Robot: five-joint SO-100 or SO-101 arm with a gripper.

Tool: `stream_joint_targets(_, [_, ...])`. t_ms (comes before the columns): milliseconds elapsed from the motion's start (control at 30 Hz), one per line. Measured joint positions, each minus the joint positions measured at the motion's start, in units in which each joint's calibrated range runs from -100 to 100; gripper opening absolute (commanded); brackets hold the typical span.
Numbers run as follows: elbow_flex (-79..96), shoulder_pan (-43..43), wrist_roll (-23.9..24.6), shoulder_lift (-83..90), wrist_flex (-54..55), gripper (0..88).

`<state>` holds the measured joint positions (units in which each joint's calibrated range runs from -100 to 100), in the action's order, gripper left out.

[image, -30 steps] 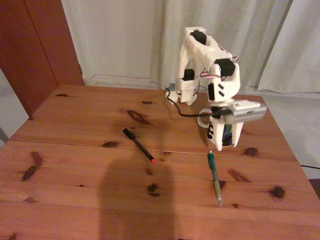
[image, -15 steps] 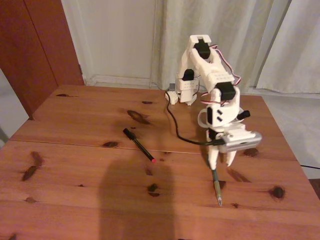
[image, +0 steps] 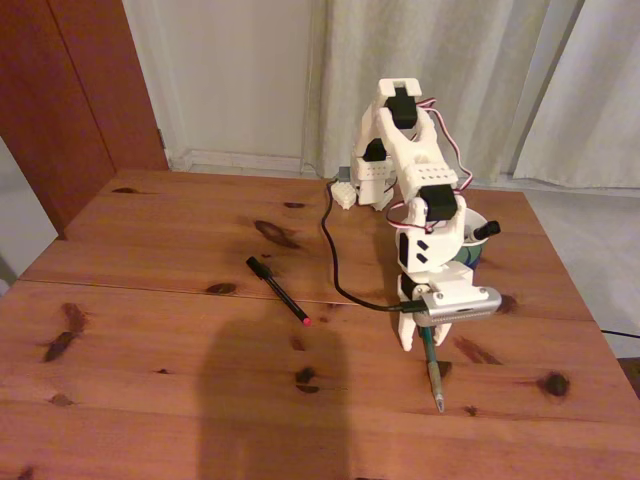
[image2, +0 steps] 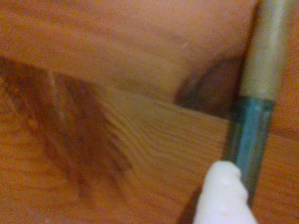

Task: Clean up the desk and place the pens and markers into the cup

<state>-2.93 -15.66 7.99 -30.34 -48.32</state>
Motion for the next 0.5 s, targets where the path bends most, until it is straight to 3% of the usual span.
stream_joint_targets(233, [-0.3, 0.0, 0.0, -1.1, 0.0, 17.1])
stream_joint_targets(433, [-0.3, 0.0, 0.0, -1.1, 0.0, 0.2])
stream_joint_targets(500, [-0.3, 0.0, 0.0, -1.2, 0.0, 1.2])
